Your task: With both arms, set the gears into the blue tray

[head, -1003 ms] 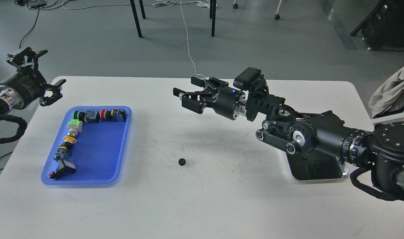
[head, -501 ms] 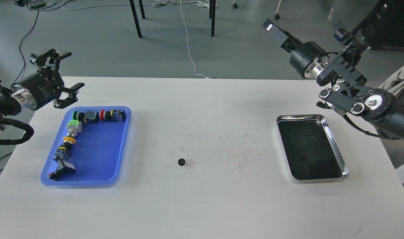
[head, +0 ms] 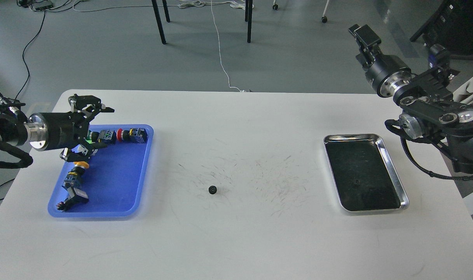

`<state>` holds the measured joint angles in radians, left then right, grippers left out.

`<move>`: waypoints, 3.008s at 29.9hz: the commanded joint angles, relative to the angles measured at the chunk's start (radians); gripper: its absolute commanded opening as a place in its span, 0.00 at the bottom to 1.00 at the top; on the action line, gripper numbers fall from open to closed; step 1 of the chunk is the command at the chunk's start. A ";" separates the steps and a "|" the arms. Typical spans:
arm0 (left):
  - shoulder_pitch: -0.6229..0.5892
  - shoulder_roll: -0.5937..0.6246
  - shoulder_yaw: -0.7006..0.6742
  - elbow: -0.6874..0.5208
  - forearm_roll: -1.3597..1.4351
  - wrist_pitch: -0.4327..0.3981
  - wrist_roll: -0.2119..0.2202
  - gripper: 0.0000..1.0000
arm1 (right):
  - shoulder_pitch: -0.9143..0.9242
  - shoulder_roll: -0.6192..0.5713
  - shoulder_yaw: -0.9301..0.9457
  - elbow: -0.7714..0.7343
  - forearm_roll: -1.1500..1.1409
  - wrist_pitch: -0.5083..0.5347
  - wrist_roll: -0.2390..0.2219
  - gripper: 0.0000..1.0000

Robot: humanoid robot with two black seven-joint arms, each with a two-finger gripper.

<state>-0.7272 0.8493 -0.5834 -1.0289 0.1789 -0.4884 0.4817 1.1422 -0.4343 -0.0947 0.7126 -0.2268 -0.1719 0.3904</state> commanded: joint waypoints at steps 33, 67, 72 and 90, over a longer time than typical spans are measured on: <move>0.091 -0.021 0.059 -0.497 0.801 0.174 -0.221 0.99 | -0.076 0.025 0.081 -0.019 0.006 -0.005 -0.007 0.96; 0.098 -0.183 0.146 -0.594 1.370 0.338 -0.400 0.98 | -0.139 0.019 0.225 -0.055 0.006 -0.008 0.001 0.96; 0.100 -0.219 0.175 -0.573 1.462 0.338 -0.503 0.98 | -0.150 0.014 0.257 -0.058 0.006 -0.008 0.001 0.96; 0.108 -0.311 0.231 -0.396 1.811 0.364 -0.744 0.97 | -0.157 0.011 0.286 -0.120 0.006 -0.009 0.001 0.96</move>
<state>-0.6210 0.5469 -0.3532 -1.4523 1.9703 -0.1368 -0.2225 0.9935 -0.4255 0.1902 0.6079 -0.2218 -0.1817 0.3885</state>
